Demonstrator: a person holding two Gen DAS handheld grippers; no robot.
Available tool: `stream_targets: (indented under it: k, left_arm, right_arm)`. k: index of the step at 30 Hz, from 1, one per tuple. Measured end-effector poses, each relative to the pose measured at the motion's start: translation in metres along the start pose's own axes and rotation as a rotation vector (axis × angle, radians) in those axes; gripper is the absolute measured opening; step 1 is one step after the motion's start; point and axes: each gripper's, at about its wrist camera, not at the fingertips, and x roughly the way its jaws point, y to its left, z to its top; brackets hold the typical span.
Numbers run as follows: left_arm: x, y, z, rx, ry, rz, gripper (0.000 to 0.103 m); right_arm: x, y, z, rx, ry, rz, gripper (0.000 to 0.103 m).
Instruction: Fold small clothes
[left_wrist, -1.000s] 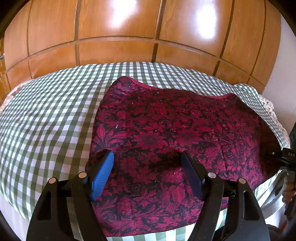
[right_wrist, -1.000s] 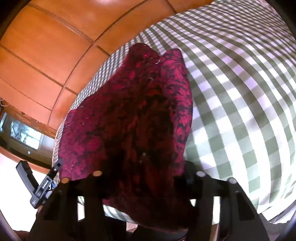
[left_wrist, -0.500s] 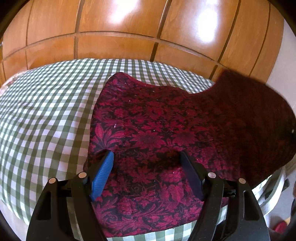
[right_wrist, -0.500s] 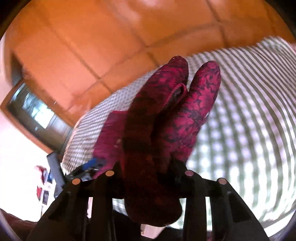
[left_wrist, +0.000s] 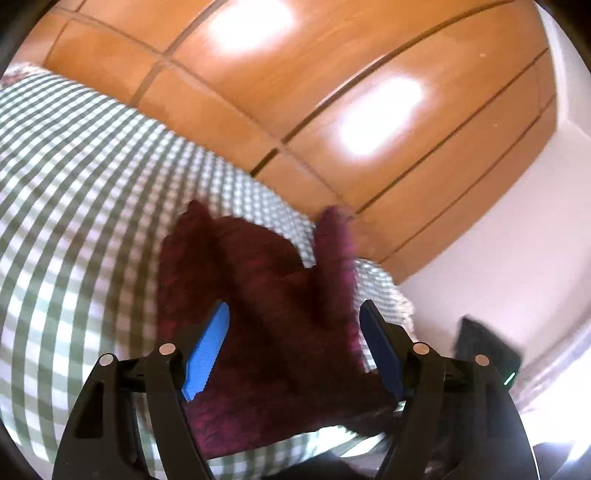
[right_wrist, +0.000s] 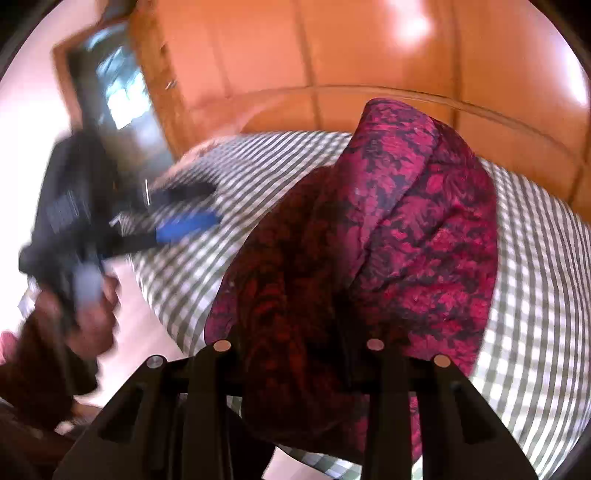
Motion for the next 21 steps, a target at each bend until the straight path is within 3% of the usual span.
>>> stream_targets:
  k: [2,8,10,11,12,13,16,18,21]
  left_arm:
    - [0.005,-0.005,0.007,0.023,0.034,-0.030,0.071]
    - [0.059,-0.019,0.012,0.088,0.213,-0.002,0.071]
    - [0.080,-0.026,0.009,0.123,0.275,0.009,0.048]
    - [0.087,-0.030,0.007,0.147,0.290,0.053,0.025]
    - [0.096,-0.030,0.006,0.169,0.305,0.110,0.019]
    - [0.101,-0.030,0.006,0.159,0.309,0.099,0.018]
    - [0.102,-0.031,0.009,0.151,0.303,0.100,0.017]
    - [0.098,-0.035,0.009,0.170,0.300,0.100,0.017]
    - [0.087,-0.036,0.011,0.200,0.304,0.114,0.017]
  right_arm:
    - [0.009,0.014,-0.005,-0.061,0.001,-0.031,0.032]
    - [0.019,0.032,-0.015,-0.180,-0.022,-0.106,0.032]
    - [0.019,0.034,-0.016,-0.188,-0.034,-0.117,0.032]
    - [0.019,0.035,-0.015,-0.186,-0.040,-0.119,0.032]
    - [0.018,0.032,-0.016,-0.178,-0.043,-0.116,0.034]
    - [0.015,0.028,-0.016,-0.166,-0.042,-0.087,0.046]
    - [-0.009,0.009,-0.013,-0.082,-0.048,0.127,0.066]
    - [-0.036,-0.015,-0.014,0.006,-0.093,0.250,0.066]
    - [-0.059,-0.057,-0.022,0.130,-0.137,0.263,0.063]
